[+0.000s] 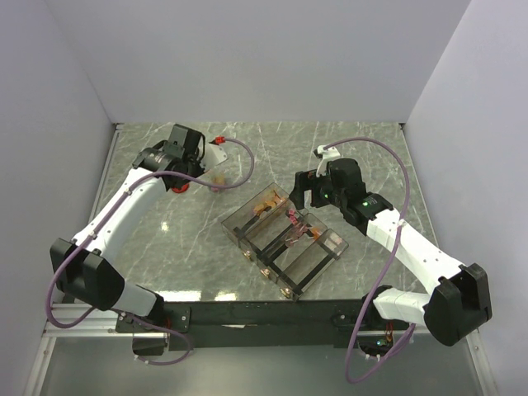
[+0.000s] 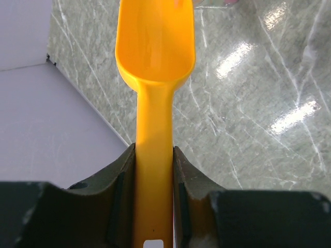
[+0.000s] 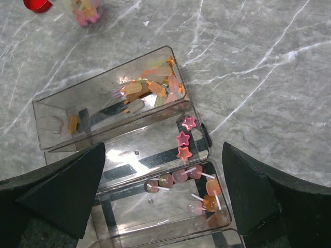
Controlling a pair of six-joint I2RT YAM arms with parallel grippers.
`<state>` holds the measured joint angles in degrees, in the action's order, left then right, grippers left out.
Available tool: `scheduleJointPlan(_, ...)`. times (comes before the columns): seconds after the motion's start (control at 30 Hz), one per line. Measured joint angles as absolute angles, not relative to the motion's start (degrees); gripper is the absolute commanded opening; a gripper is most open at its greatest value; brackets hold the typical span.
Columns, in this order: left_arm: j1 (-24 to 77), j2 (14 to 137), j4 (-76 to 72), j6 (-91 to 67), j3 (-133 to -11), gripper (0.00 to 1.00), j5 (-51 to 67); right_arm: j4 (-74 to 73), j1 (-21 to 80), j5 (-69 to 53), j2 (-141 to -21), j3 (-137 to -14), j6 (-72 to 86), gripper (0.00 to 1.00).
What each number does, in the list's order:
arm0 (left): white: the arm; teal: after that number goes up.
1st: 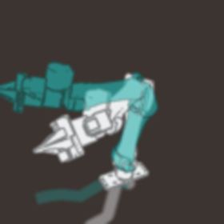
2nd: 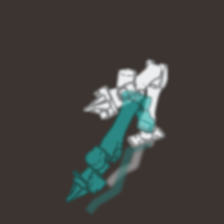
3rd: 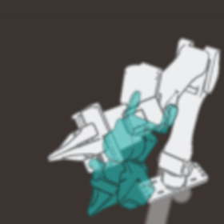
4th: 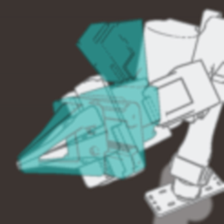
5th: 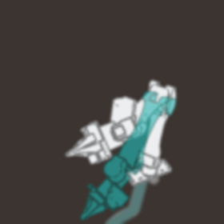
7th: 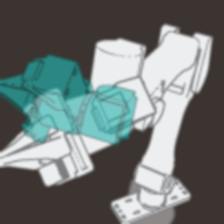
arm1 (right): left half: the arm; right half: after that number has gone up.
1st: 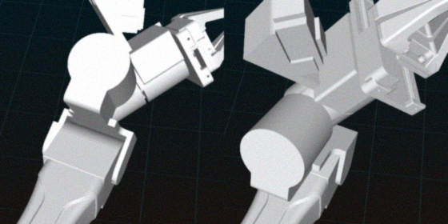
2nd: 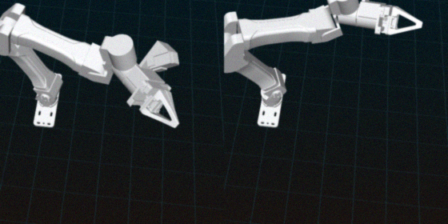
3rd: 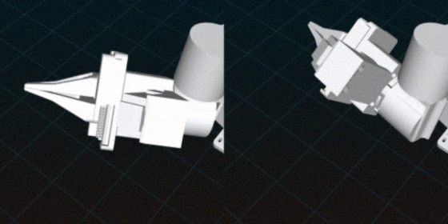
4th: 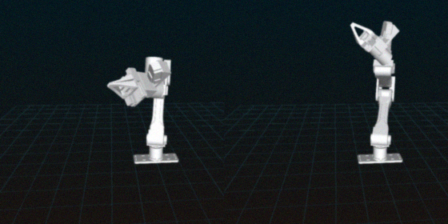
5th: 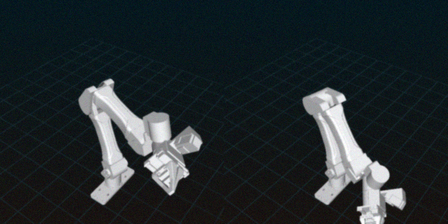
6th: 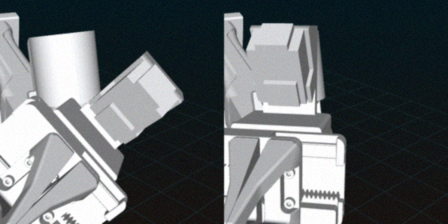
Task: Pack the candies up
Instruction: Place the fake candies in the packing bottle.
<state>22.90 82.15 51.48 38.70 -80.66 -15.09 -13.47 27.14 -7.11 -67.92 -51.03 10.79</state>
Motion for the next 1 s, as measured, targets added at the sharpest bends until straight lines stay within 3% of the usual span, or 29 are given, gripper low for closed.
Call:
scheduleJointPlan(0.7,27.1,82.2,51.0,42.2,-80.8,0.01,-23.6,-13.5,27.1,-7.2,-67.9,-51.0,10.6,1.0)
scheduleJointPlan(1.0,26.9,71.2,43.6,43.1,-71.6,0.01,-19.5,-13.4,27.1,-9.8,-67.9,-51.0,10.6,1.0)
